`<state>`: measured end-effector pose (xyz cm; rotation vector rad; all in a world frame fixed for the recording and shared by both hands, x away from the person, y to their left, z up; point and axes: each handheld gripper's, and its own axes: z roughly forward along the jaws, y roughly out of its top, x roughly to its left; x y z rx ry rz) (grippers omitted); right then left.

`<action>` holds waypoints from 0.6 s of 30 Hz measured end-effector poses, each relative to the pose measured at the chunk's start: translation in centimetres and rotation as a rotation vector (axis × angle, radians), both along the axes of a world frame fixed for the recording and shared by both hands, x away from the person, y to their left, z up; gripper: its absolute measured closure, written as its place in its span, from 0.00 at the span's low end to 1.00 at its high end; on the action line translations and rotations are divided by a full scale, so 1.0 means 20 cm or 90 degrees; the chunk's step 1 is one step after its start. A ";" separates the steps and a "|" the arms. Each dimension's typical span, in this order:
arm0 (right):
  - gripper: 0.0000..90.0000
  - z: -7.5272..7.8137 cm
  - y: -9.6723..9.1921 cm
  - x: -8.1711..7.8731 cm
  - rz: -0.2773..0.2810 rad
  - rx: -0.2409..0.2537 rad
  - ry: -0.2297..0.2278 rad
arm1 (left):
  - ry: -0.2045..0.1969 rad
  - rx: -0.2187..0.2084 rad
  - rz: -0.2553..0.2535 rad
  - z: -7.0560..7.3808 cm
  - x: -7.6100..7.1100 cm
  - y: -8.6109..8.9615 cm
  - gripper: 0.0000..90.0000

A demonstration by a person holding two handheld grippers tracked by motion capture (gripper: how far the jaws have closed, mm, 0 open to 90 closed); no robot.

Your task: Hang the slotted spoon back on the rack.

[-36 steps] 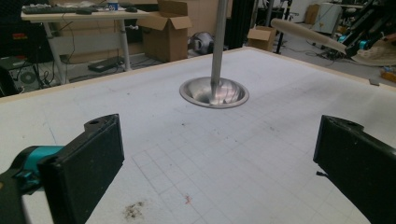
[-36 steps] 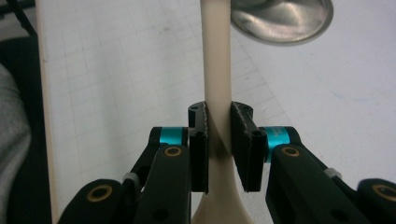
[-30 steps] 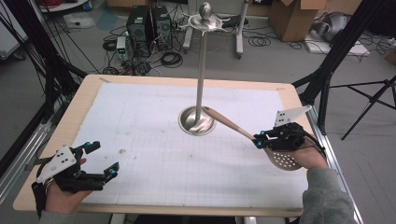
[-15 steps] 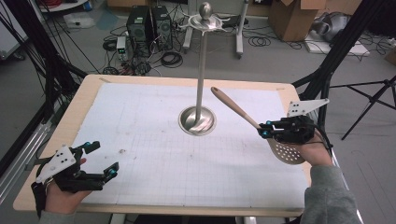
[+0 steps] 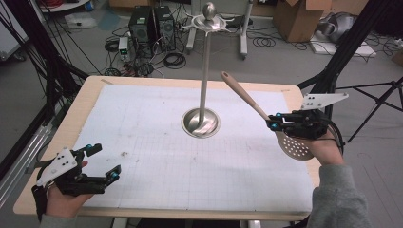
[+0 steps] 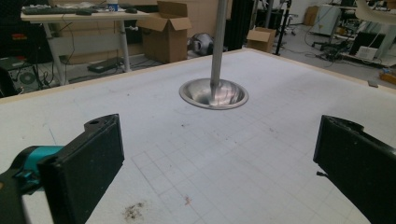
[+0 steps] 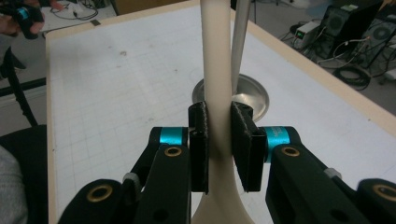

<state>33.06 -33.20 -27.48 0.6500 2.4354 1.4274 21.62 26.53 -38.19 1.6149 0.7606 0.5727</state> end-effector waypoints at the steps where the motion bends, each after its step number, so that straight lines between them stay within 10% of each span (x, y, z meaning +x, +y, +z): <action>1: 0.87 0.01 0.00 0.00 -0.001 0.002 -0.002 | 0.000 -0.001 0.000 0.00 0.00 0.00 0.02; 18: 0.87 0.15 -0.01 0.02 -0.027 0.027 -0.032 | -0.005 -0.010 0.004 0.01 0.00 0.02 0.02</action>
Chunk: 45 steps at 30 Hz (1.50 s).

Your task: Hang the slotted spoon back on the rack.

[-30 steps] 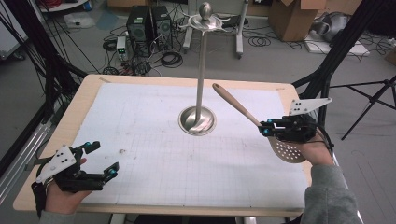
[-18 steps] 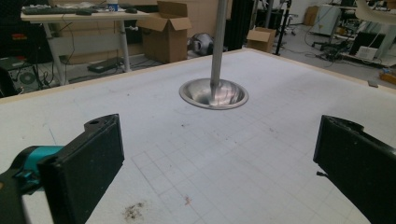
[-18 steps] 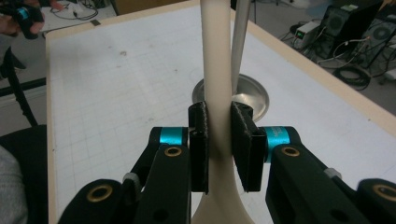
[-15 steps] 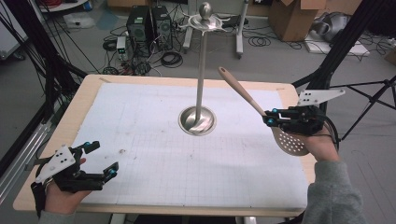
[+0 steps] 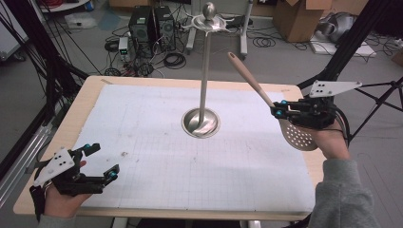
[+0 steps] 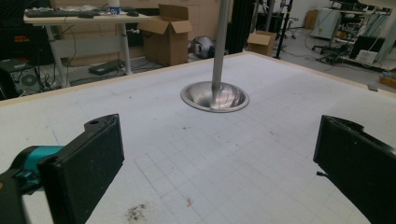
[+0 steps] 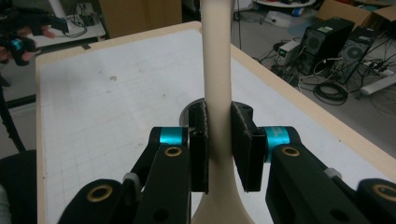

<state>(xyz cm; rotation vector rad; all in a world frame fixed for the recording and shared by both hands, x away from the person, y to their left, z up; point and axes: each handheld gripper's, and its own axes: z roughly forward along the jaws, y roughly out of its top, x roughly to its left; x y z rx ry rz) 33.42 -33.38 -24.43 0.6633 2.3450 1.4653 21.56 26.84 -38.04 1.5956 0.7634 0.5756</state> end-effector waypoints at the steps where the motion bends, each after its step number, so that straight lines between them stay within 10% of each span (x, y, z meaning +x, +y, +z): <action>1: 0.87 0.00 0.00 0.00 0.000 0.002 0.000 | 0.000 0.000 0.000 0.00 0.00 0.00 0.02; 45: 0.87 0.13 0.05 0.08 -0.035 0.051 -0.003 | -0.001 -0.009 0.009 0.01 -0.02 0.05 0.02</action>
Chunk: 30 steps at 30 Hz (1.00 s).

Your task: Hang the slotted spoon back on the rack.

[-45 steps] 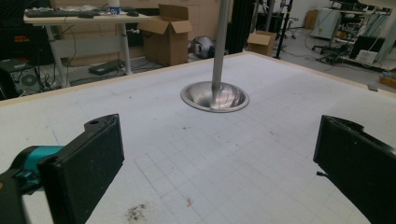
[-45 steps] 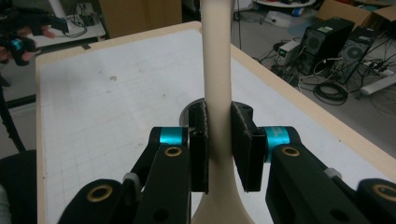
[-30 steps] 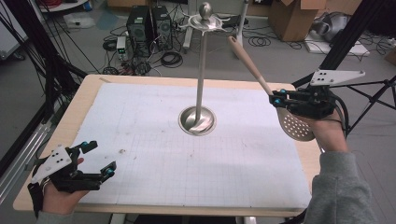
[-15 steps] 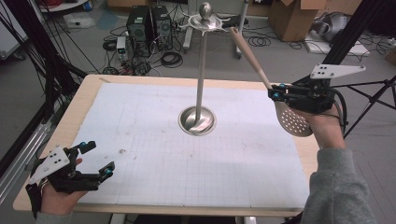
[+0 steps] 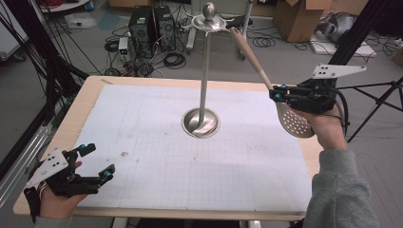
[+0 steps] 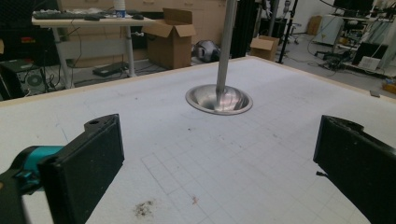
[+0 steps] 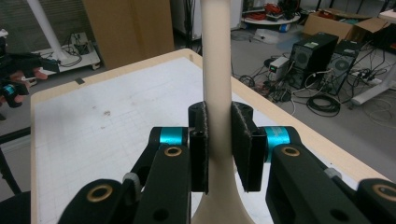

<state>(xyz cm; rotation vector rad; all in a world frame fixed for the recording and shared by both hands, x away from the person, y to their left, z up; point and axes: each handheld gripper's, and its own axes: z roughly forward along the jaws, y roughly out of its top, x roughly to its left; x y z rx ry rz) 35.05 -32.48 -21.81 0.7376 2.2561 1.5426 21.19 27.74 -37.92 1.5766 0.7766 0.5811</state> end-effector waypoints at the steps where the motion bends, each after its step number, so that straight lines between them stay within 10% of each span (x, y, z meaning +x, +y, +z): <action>1: 0.87 0.00 0.01 0.00 0.000 0.002 0.001 | 0.000 0.000 0.000 0.00 0.00 0.00 0.02; 30: 0.87 -0.09 0.15 0.08 -0.005 -0.019 0.026 | -0.006 -0.002 0.010 0.01 -0.03 0.03 0.02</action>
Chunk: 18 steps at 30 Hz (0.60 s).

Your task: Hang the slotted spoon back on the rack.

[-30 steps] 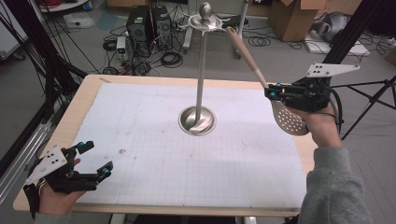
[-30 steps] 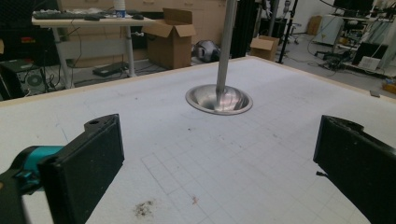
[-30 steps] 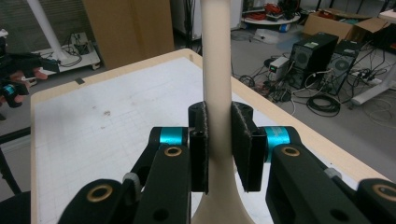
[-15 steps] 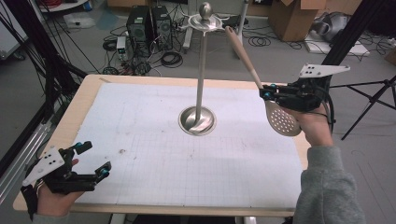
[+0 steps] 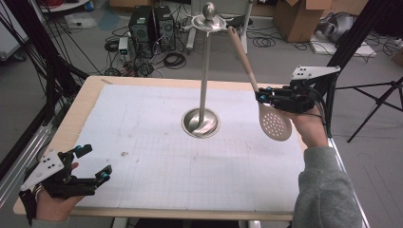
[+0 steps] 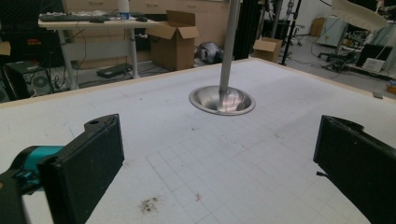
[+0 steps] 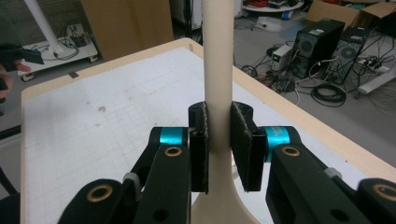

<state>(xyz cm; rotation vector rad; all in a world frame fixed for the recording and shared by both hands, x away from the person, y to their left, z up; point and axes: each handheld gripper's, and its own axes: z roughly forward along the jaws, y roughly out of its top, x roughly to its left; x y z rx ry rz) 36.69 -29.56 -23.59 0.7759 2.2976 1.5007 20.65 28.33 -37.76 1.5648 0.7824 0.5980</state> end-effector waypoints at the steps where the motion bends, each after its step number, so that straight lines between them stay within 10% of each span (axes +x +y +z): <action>1: 0.87 0.00 0.01 0.00 0.000 -0.002 -0.001 | 0.000 0.000 0.000 0.00 0.00 0.00 0.02; 18: 0.87 -0.06 0.11 0.06 -0.005 -0.006 0.009 | 0.001 0.001 0.003 0.00 -0.02 0.01 0.02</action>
